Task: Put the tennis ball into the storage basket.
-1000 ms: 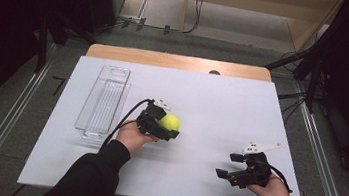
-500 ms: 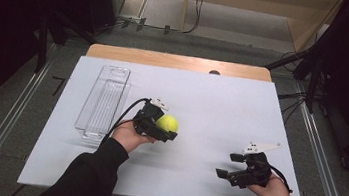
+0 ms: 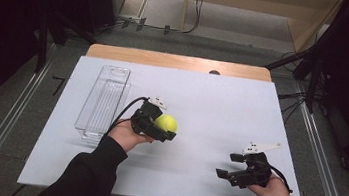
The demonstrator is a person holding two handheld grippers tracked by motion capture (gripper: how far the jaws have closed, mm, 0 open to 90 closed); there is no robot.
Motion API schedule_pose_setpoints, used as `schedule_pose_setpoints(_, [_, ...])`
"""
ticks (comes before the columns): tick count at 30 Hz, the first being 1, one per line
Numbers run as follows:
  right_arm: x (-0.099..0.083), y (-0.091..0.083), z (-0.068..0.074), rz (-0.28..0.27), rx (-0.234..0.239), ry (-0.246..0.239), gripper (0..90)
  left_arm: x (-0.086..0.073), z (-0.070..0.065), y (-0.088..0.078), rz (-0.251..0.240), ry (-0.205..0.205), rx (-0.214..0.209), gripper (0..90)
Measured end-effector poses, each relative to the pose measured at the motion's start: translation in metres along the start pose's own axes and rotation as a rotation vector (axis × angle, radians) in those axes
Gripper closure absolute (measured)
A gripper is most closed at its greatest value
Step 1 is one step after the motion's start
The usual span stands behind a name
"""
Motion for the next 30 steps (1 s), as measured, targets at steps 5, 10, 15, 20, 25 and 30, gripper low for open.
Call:
schedule_pose_setpoints(5, [0.0, 0.0, 0.0, -0.001, -0.002, 0.0, 11.4, 0.001, 0.0, -0.004, -0.006, -0.008, -0.003, 26.7])
schedule_pose_setpoints(10, [0.0, 0.0, 0.0, -0.002, -0.002, 0.0, 11.4, 0.002, 0.002, -0.006, -0.004, -0.012, -0.003, 26.7])
schedule_pose_setpoints(15, [0.0, 0.0, 0.0, -0.003, -0.002, -0.001, 11.5, 0.002, 0.004, -0.01, -0.007, -0.011, 0.0, 26.8])
schedule_pose_setpoints(20, [0.0, 0.0, 0.0, -0.003, 0.0, 0.001, 11.4, 0.003, 0.006, -0.013, -0.008, -0.018, 0.0, 26.7])
schedule_pose_setpoints(25, [0.0, 0.0, 0.0, -0.003, 0.0, -0.001, 11.4, 0.003, 0.008, -0.016, -0.006, -0.027, -0.002, 26.7])
schedule_pose_setpoints(30, [0.001, 0.0, 0.0, -0.004, 0.001, -0.004, 11.4, 0.003, 0.011, -0.019, -0.009, -0.035, 0.001, 26.7])
Point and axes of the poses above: each handheld gripper's, and its own axes: y roughly forward along the jaws, x roughly out of its top, z roughly to its left, the point moved 6 cm from there along y, roughly forward along the jaws, and after that the axes turned 3 degrees about x, right-handed, at the moved point
